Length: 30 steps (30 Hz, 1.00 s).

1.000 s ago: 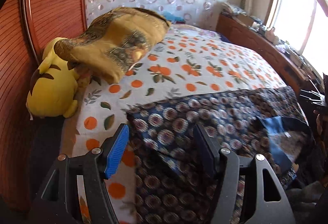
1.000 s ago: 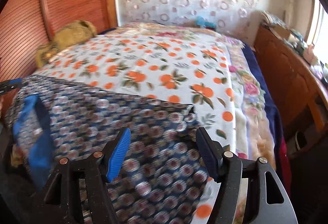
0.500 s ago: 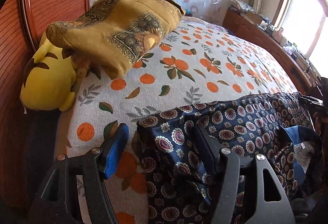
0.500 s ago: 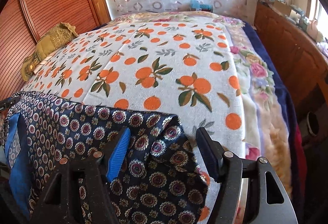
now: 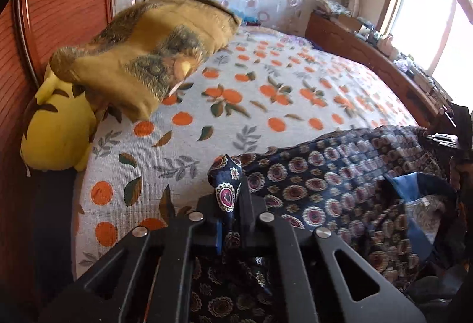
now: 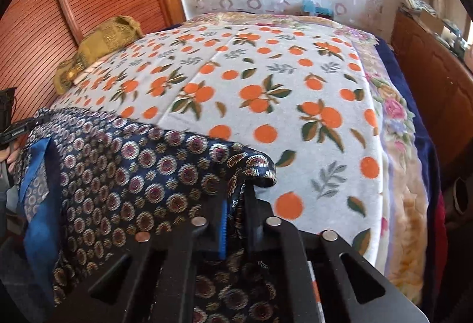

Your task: Fold small clothes

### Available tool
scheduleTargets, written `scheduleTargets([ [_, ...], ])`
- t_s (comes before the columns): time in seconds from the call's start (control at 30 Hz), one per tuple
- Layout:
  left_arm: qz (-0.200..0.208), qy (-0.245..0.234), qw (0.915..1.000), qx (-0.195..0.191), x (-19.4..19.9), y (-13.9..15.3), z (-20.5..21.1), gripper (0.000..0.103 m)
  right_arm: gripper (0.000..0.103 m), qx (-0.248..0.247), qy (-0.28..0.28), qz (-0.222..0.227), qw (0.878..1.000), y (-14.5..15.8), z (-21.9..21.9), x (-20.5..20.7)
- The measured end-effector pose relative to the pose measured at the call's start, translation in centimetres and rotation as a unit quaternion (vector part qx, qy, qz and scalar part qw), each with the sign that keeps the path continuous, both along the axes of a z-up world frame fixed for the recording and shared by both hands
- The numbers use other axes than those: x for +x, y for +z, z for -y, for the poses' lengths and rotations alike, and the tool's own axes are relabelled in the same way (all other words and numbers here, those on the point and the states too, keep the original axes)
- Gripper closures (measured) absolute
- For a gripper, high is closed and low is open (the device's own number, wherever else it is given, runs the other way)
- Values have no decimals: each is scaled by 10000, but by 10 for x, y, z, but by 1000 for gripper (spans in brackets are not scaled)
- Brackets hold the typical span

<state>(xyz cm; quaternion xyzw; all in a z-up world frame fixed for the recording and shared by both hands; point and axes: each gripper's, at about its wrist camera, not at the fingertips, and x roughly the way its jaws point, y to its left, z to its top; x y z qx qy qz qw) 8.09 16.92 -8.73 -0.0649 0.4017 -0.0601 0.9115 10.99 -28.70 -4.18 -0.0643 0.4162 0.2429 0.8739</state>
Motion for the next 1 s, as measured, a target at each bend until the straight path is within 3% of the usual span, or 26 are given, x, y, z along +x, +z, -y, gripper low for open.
scheduleTargets([
  [0.13,490,-129,9987,17,-23,38,10,97,98,159,28,373,9992,20,2,-29],
  [0.3,1237,-328,9918,49,-55,102,27,98,98,452,-10,1190,9919,85,16,-77],
  [0.63,2655,-583,9620,260,-93,228,59,98,98,257,80,2784,9601,221,31,-160],
  [0.83,2935,-406,9540,461,-48,269,55,98,98,4,-140,3300,9439,280,40,-147],
  [0.93,2843,-284,9570,493,-7,265,50,98,98,-116,-242,3232,9460,290,38,-110],
  [1.0,2636,-122,9625,630,33,245,48,98,98,-241,-292,3094,9502,280,31,-75],
])
